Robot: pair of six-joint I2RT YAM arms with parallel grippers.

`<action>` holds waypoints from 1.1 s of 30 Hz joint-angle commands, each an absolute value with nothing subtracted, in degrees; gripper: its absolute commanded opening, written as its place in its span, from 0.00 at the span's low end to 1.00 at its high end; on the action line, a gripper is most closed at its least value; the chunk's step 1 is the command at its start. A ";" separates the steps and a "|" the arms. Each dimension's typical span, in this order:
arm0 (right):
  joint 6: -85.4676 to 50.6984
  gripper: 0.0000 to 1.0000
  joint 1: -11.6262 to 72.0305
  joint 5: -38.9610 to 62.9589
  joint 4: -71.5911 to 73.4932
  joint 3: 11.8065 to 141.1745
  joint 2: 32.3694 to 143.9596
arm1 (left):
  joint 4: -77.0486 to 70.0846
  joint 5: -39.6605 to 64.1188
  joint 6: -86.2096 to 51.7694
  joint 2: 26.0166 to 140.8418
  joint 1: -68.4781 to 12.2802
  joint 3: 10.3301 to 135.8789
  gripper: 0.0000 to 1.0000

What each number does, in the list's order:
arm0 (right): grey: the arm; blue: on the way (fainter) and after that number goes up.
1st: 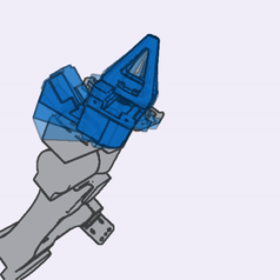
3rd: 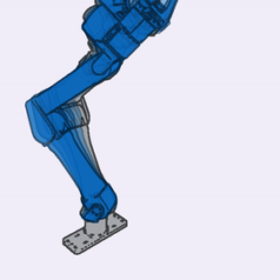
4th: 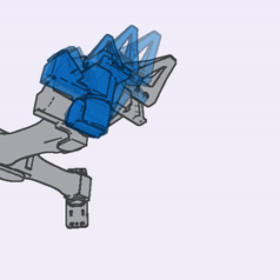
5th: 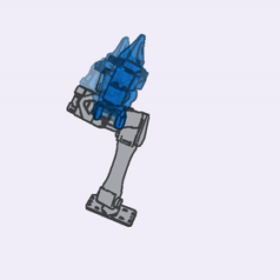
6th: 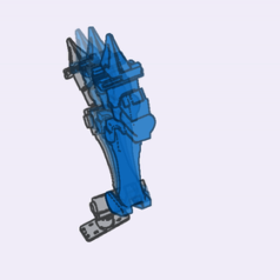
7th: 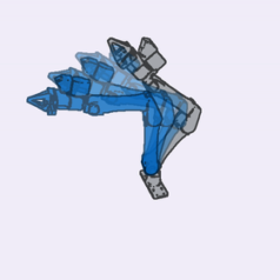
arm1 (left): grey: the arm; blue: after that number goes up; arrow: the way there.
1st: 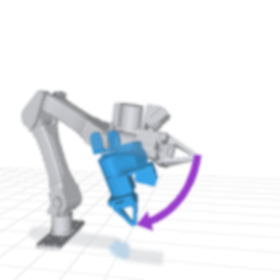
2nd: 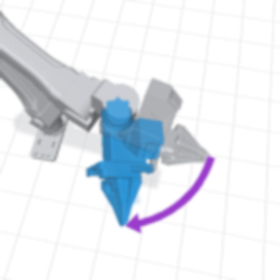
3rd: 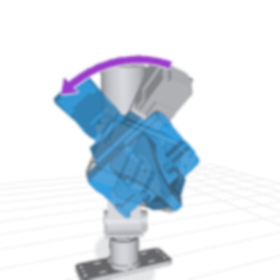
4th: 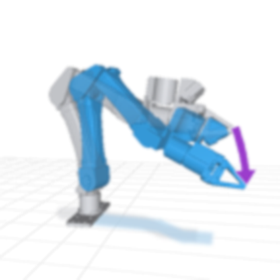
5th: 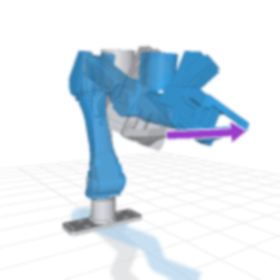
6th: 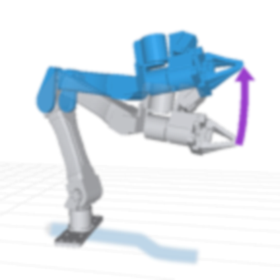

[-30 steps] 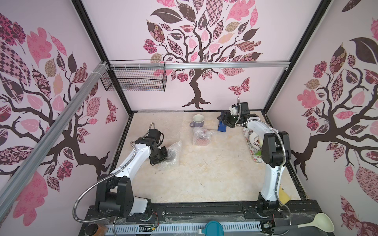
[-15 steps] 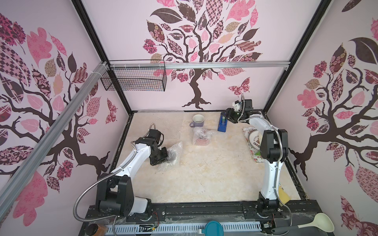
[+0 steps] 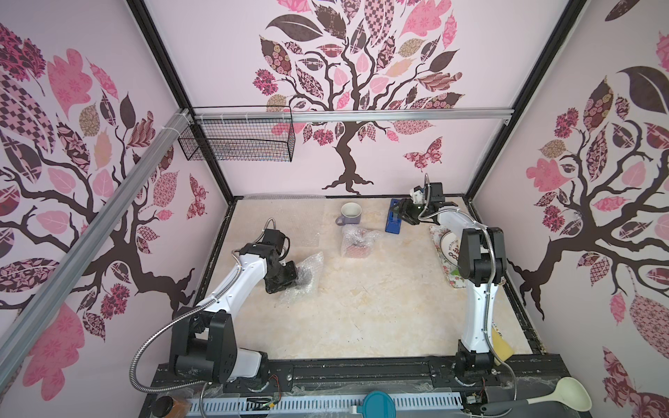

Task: Wrap mugs in bubble wrap
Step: Tear off the tape using the Tape Cutter.

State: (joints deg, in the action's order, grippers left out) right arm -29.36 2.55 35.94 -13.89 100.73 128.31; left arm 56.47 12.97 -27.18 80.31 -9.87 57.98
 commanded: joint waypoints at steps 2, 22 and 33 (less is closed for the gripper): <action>-29.77 0.65 2.48 35.84 -12.85 100.37 129.37 | 55.67 14.33 -26.24 80.02 -9.67 59.09 0.00; -37.27 0.58 2.48 45.70 -1.29 99.30 135.66 | 55.83 13.56 -25.65 80.76 -9.64 59.80 0.00; -43.09 0.47 1.85 47.87 7.66 93.67 135.83 | 55.91 13.62 -25.66 81.29 -9.65 60.01 0.00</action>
